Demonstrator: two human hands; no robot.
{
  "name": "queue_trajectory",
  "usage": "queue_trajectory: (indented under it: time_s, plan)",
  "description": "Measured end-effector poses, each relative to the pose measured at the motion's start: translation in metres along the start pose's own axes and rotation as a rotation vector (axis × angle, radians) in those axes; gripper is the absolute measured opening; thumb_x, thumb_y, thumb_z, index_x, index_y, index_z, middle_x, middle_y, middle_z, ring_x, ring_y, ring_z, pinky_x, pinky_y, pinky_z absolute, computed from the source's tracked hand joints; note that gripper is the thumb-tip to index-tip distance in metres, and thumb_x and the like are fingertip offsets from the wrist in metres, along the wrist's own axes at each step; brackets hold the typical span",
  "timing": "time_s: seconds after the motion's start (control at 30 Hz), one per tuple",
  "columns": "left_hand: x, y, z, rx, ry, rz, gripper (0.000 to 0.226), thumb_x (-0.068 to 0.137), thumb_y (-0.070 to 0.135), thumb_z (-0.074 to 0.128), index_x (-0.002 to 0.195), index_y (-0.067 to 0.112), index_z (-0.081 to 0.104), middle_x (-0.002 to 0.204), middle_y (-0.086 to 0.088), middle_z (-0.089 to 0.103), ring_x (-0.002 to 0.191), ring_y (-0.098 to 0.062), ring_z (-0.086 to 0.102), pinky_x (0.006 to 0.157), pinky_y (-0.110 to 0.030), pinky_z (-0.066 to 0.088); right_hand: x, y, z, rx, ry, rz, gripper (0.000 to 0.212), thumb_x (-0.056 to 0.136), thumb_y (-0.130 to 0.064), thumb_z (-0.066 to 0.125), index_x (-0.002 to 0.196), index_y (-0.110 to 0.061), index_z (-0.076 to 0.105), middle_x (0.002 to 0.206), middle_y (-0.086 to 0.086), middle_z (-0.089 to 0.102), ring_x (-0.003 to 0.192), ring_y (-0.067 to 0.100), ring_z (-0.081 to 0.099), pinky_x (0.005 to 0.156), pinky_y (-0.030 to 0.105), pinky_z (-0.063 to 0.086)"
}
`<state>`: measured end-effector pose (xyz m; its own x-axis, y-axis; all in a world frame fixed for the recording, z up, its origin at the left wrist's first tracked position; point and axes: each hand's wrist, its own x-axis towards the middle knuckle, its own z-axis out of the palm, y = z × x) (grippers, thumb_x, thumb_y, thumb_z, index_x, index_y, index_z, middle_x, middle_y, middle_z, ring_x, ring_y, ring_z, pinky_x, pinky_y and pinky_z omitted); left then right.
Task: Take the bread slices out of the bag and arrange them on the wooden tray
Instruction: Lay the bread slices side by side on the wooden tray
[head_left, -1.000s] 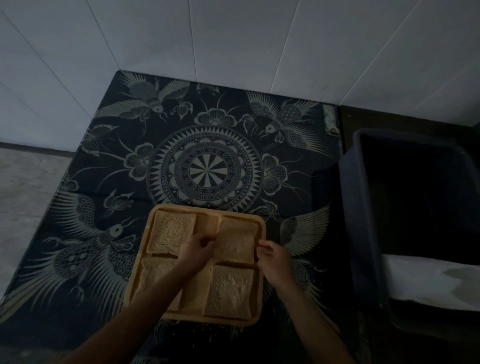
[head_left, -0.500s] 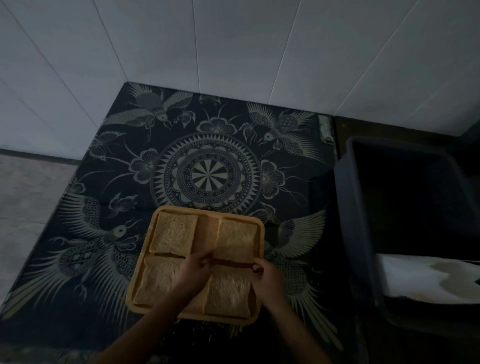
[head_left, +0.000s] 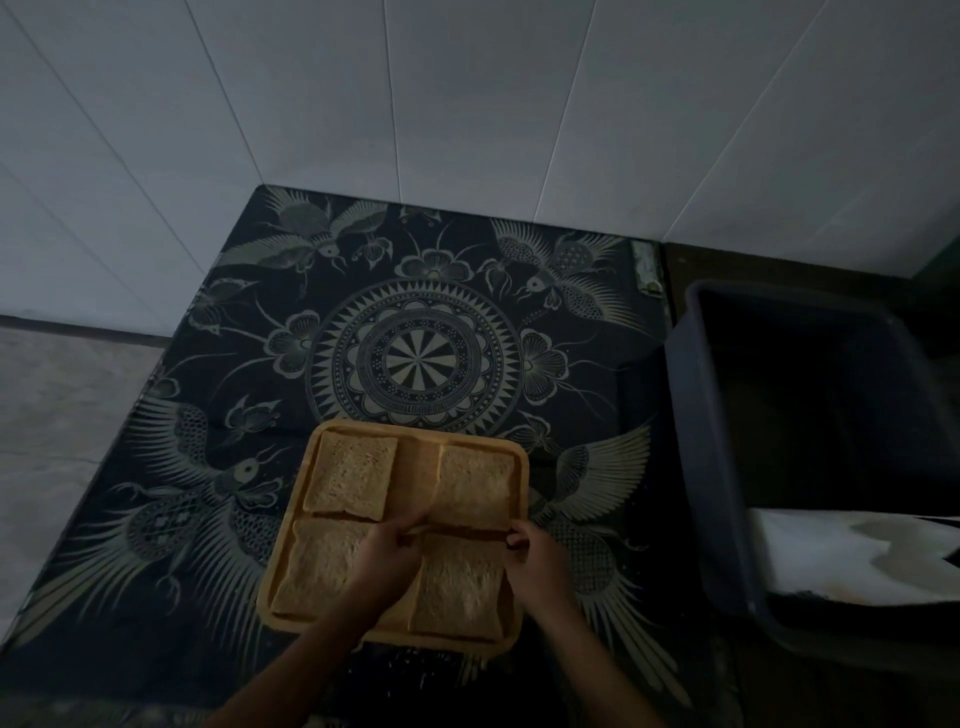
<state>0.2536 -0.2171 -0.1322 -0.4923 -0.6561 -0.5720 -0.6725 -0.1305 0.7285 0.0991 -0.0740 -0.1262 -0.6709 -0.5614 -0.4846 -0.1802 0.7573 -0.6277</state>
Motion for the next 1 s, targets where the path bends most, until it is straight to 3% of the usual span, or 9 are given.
queue_trajectory:
  time_s: [0.13, 0.2, 0.33, 0.43, 0.57, 0.67, 0.8, 0.9, 1.0]
  plan:
    - [-0.003, 0.002, 0.0, 0.015, 0.006, 0.009, 0.036, 0.096, 0.027, 0.063, 0.13, 0.036, 0.064, 0.09, 0.026, 0.064, 0.083, 0.008, 0.063, 0.063, -0.009, 0.042, 0.0, 0.001, 0.0, -0.003, -0.002, 0.0, 0.032, 0.099, -0.016, 0.062, 0.131, -0.019, 0.066, 0.104, -0.009, 0.064, 0.089, 0.005, 0.061, 0.075, 0.018, 0.047]
    - [-0.005, 0.003, 0.0, 0.013, 0.0, 0.018, 0.036, 0.096, 0.027, 0.063, 0.13, 0.036, 0.064, 0.092, 0.027, 0.063, 0.094, 0.002, 0.065, 0.07, -0.014, 0.043, 0.0, 0.002, 0.001, -0.006, 0.003, -0.005, 0.032, 0.1, -0.016, 0.061, 0.132, -0.019, 0.065, 0.107, -0.007, 0.065, 0.093, 0.008, 0.063, 0.081, 0.022, 0.049]
    - [-0.003, 0.002, -0.001, 0.018, -0.007, 0.03, 0.037, 0.095, 0.026, 0.062, 0.132, 0.035, 0.063, 0.108, 0.016, 0.066, 0.092, 0.003, 0.057, 0.078, -0.022, 0.045, 0.0, 0.002, 0.003, -0.024, 0.012, -0.017, 0.034, 0.1, -0.015, 0.06, 0.134, -0.018, 0.064, 0.115, -0.001, 0.068, 0.1, 0.012, 0.064, 0.088, 0.028, 0.053]
    - [-0.004, -0.001, -0.001, -0.011, -0.025, 0.024, 0.037, 0.094, 0.028, 0.064, 0.13, 0.038, 0.064, 0.105, 0.016, 0.071, 0.099, -0.005, 0.065, 0.085, -0.029, 0.051, 0.0, 0.002, 0.006, -0.022, 0.019, -0.001, 0.036, 0.1, -0.013, 0.06, 0.136, -0.017, 0.064, 0.117, 0.002, 0.068, 0.106, 0.016, 0.065, 0.096, 0.037, 0.055]
    - [-0.006, -0.001, -0.002, -0.048, -0.046, 0.045, 0.038, 0.094, 0.023, 0.064, 0.117, 0.053, 0.062, 0.089, 0.025, 0.075, 0.093, 0.01, 0.068, 0.077, -0.018, 0.051, 0.001, 0.001, 0.007, -0.014, 0.028, 0.006, 0.036, 0.099, -0.011, 0.06, 0.134, -0.016, 0.065, 0.117, 0.002, 0.069, 0.106, 0.016, 0.065, 0.095, 0.038, 0.056]
    - [-0.008, -0.001, -0.001, -0.046, -0.049, 0.042, 0.039, 0.094, 0.023, 0.064, 0.131, 0.038, 0.061, 0.091, 0.026, 0.072, 0.094, 0.008, 0.069, 0.07, -0.011, 0.047, 0.0, 0.002, 0.005, -0.007, 0.023, -0.008, 0.036, 0.099, -0.013, 0.061, 0.135, -0.015, 0.065, 0.117, 0.003, 0.07, 0.105, 0.016, 0.066, 0.094, 0.035, 0.056]
    - [-0.01, 0.001, -0.002, -0.05, -0.06, 0.034, 0.041, 0.095, 0.023, 0.064, 0.134, 0.035, 0.06, 0.097, 0.021, 0.072, 0.092, 0.011, 0.067, 0.068, -0.007, 0.046, -0.001, 0.001, 0.003, -0.017, 0.022, -0.016, 0.04, 0.1, -0.013, 0.06, 0.14, -0.015, 0.062, 0.121, 0.003, 0.07, 0.11, 0.016, 0.066, 0.097, 0.033, 0.054]
    - [-0.012, 0.005, -0.004, -0.055, -0.081, 0.036, 0.039, 0.095, 0.024, 0.064, 0.126, 0.047, 0.062, 0.096, 0.025, 0.075, 0.091, 0.017, 0.066, 0.062, -0.004, 0.048, -0.003, -0.001, 0.002, -0.009, 0.011, -0.009, 0.04, 0.101, -0.015, 0.059, 0.14, -0.015, 0.061, 0.122, 0.004, 0.069, 0.11, 0.017, 0.066, 0.098, 0.035, 0.054]
    - [-0.013, 0.009, -0.006, -0.056, -0.115, 0.058, 0.059, 0.095, 0.02, 0.061, 0.091, 0.079, 0.057, 0.092, 0.048, 0.066, 0.089, 0.025, 0.062, 0.058, -0.002, 0.047, -0.004, -0.002, 0.001, -0.001, 0.004, 0.006, 0.039, 0.101, -0.015, 0.06, 0.141, -0.015, 0.061, 0.122, 0.004, 0.069, 0.109, 0.017, 0.066, 0.097, 0.036, 0.055]
